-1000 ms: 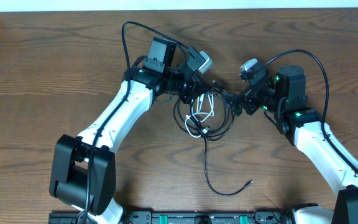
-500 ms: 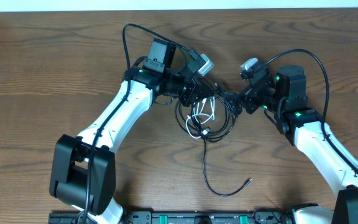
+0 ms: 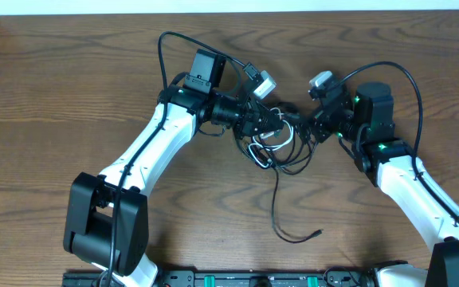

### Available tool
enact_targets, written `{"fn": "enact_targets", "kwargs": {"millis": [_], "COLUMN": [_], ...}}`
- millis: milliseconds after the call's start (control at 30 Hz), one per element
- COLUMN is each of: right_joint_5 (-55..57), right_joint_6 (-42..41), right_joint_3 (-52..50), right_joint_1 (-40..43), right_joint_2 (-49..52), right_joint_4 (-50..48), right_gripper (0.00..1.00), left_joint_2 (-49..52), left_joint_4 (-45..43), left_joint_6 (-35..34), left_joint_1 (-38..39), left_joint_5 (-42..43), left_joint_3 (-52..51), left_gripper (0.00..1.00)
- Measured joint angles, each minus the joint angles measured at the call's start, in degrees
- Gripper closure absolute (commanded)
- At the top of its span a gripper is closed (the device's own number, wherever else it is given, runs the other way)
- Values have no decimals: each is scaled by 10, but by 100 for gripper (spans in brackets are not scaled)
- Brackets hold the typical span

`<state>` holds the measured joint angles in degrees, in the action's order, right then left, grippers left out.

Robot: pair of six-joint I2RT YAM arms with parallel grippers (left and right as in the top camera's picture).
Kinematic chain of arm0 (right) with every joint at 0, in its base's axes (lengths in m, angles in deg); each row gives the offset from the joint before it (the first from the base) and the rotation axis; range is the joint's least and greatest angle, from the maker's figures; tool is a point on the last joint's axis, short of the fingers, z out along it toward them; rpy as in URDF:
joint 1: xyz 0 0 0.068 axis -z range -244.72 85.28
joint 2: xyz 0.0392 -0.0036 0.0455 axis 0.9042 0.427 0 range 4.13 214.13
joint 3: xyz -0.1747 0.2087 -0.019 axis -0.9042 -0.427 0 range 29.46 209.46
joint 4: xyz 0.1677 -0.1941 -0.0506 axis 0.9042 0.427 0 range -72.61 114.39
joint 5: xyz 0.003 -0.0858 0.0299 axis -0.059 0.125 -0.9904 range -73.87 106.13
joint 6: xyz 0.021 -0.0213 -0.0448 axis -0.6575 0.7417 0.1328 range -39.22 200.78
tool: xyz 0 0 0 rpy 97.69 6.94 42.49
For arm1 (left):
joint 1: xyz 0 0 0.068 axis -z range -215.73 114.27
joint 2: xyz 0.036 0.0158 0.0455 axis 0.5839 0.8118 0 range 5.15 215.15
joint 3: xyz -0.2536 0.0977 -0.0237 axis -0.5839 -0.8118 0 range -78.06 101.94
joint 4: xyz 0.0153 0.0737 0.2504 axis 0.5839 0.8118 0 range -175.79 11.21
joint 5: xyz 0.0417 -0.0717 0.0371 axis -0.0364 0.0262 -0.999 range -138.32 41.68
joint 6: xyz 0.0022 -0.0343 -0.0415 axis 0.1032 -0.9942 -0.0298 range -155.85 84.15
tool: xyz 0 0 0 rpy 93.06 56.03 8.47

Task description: Untangle cables

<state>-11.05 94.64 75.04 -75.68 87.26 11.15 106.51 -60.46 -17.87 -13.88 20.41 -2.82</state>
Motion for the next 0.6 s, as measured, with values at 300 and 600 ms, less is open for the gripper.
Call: {"fn": "enact_targets", "kwargs": {"millis": [300,600], "right_joint_5": [14,33], "right_joint_6": [-9,-92], "right_joint_3": [0,0], "right_joint_1": [0,0], "right_joint_2": [0,33], "right_joint_4": [22,1], "right_gripper": [1,1], "left_joint_2": [0,0], "left_joint_4": [0,2], "left_joint_6": [0,-13], "left_joint_1": [0,0], "left_joint_5": [-24,-236], "left_joint_3": [0,0], "left_gripper": [92,90]}}
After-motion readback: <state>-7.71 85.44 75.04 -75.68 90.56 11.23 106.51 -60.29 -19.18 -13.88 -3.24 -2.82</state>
